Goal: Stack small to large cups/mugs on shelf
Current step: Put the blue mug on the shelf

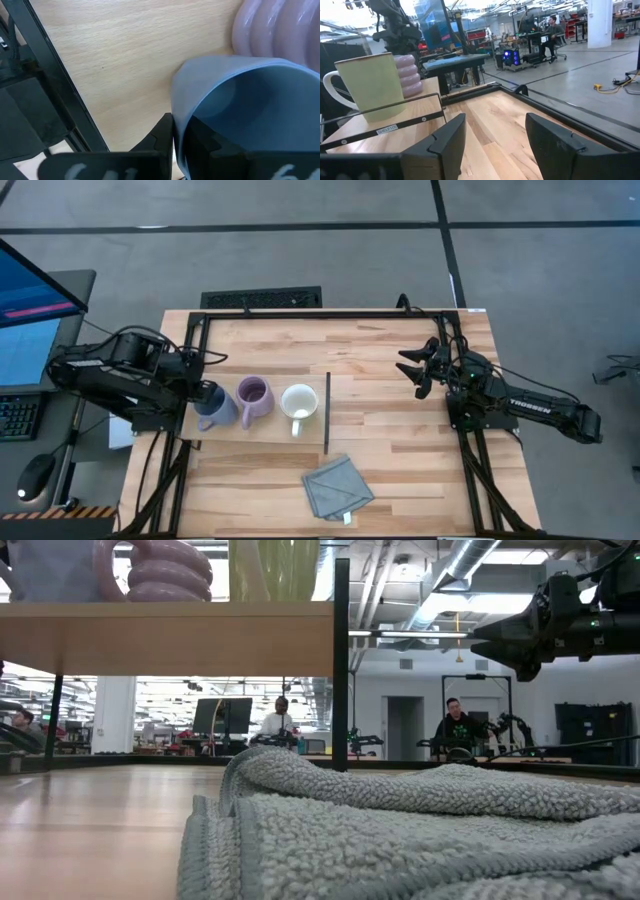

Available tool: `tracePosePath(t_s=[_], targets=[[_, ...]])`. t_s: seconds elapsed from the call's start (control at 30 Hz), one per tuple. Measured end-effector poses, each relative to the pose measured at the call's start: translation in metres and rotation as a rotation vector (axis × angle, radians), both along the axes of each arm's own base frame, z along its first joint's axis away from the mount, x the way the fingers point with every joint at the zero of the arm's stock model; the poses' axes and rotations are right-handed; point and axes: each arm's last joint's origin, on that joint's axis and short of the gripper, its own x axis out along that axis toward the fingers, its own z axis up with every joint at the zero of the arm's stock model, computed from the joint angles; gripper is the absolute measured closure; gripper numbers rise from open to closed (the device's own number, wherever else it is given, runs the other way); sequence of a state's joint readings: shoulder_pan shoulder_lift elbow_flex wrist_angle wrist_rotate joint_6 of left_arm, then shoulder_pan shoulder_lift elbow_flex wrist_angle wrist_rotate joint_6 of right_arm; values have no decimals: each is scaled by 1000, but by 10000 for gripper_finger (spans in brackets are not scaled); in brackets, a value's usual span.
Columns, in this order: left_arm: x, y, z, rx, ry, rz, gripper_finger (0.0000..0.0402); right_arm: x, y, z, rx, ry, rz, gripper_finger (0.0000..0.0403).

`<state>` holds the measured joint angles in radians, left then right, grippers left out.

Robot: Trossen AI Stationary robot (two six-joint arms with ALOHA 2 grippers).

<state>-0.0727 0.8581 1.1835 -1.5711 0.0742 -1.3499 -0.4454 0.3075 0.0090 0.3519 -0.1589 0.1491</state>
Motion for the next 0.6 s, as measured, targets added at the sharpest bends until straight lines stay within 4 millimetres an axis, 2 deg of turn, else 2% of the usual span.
tracePosePath(t_s=[0.13,0.37,0.6], targets=[[0,0,0,0,0,-1,392,0,0,0,0,0,0,173],[0,0,0,3,-1,-6,370,0,0,0,0,0,0,173],[0,0,0,3,-2,-3,367,0,0,0,0,0,0,173]])
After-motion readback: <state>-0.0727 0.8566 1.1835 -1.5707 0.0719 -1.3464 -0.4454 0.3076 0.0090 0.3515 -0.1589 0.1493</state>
